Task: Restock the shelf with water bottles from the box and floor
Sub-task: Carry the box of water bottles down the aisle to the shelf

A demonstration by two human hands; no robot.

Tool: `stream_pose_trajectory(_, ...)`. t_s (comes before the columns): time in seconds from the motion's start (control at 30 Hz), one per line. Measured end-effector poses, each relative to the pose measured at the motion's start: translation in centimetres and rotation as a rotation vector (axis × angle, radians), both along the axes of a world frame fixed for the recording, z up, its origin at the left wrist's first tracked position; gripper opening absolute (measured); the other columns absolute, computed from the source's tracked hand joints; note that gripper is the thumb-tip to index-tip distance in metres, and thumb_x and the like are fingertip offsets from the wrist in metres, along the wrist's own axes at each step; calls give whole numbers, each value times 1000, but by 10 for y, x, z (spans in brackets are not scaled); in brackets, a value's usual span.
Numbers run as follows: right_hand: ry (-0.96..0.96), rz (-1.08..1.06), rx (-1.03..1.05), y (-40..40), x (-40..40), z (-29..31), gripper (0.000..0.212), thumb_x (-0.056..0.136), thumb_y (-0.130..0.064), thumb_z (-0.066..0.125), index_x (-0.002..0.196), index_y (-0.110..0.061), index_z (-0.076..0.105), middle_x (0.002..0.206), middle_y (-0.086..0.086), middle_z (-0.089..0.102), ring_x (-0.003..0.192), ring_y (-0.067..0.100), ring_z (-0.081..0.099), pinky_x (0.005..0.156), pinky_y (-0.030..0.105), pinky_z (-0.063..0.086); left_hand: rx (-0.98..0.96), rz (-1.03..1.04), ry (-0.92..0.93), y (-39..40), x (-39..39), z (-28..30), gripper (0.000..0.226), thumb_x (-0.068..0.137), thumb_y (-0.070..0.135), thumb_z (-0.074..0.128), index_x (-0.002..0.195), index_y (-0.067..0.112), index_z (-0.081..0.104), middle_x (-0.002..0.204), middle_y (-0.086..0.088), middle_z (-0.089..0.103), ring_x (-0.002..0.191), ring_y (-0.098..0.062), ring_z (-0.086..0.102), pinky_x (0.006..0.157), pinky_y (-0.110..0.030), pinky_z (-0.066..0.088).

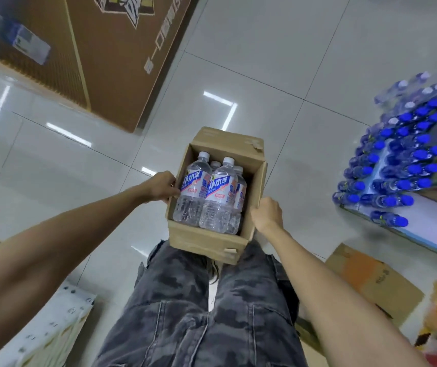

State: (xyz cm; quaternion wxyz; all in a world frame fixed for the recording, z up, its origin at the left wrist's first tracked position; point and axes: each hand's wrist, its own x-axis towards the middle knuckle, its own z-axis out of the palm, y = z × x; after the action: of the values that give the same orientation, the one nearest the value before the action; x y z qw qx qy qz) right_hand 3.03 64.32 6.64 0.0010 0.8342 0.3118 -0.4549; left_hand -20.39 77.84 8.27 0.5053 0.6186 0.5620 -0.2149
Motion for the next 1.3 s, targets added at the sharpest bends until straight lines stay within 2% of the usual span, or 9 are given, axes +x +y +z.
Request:
stream_pose_trajectory(0.17,-59,25,-19,84,50,9,34,94,-7,47,61,-11,43,103,22,65,98,38,62,68,29,40,-27,48,-45,78,44,-12,15,86,11,63,94,-2,63,93,-13,69,74,-20,69,69,-31,59)
stream_pose_trajectory(0.23,-94,21,-20,121,67,12,21,95,-8,48,78,-1,60,105,22,66,99,38,62,69,29,39,-38,51,-60,115,61,-16,16,87,12,64,96,-1,64,92,-11,69,77,-21,69,71,-31,60)
stream_pose_trajectory(0.3,-120,-5,-13,157,82,15,19,95,-9,50,94,4,64,106,21,66,100,37,62,68,28,38,-33,38,-97,153,80,-16,11,87,11,63,92,1,62,93,-11,68,80,-24,69,73,-34,60)
stream_pose_trajectory(0.43,-154,-35,-21,230,112,27,21,96,-11,51,97,4,65,106,21,66,98,36,62,68,27,39,-8,-12,-96,238,119,-6,7,85,8,63,86,2,60,89,-13,67,74,-22,67,72,-36,59)
stream_pose_trajectory(0.67,-161,-36,14,366,170,40,15,92,-10,52,78,-5,52,97,22,63,92,38,61,65,27,37,3,-55,-117,387,182,12,10,87,9,63,93,2,59,94,-15,66,86,-31,68,83,-46,58)
stream_pose_trajectory(0.8,-154,-24,51,446,205,37,22,92,-10,52,71,-7,46,83,12,51,78,31,53,65,28,37,24,-53,-108,465,218,16,6,87,8,63,86,5,58,87,-10,64,75,-23,65,79,-40,58)
stream_pose_trajectory(0.97,-148,28,62,546,252,33,20,93,-9,50,73,-6,48,83,13,53,81,34,55,64,28,36,29,-9,-103,555,255,18,13,87,8,63,76,12,56,87,-11,66,80,-26,68,79,-40,59)
stream_pose_trajectory(1.07,-140,71,50,609,278,32,30,93,-9,49,64,-9,42,84,13,51,87,36,58,65,29,36,33,10,-106,608,273,16,16,87,6,62,73,10,57,83,-11,66,73,-22,66,68,-30,59)
stream_pose_trajectory(1.3,-148,101,26,748,318,25,37,91,-7,50,58,-14,36,80,11,51,72,28,47,62,28,36,-16,64,-100,738,307,-1,15,89,7,61,74,9,56,81,-9,64,68,-15,61,62,-26,52)
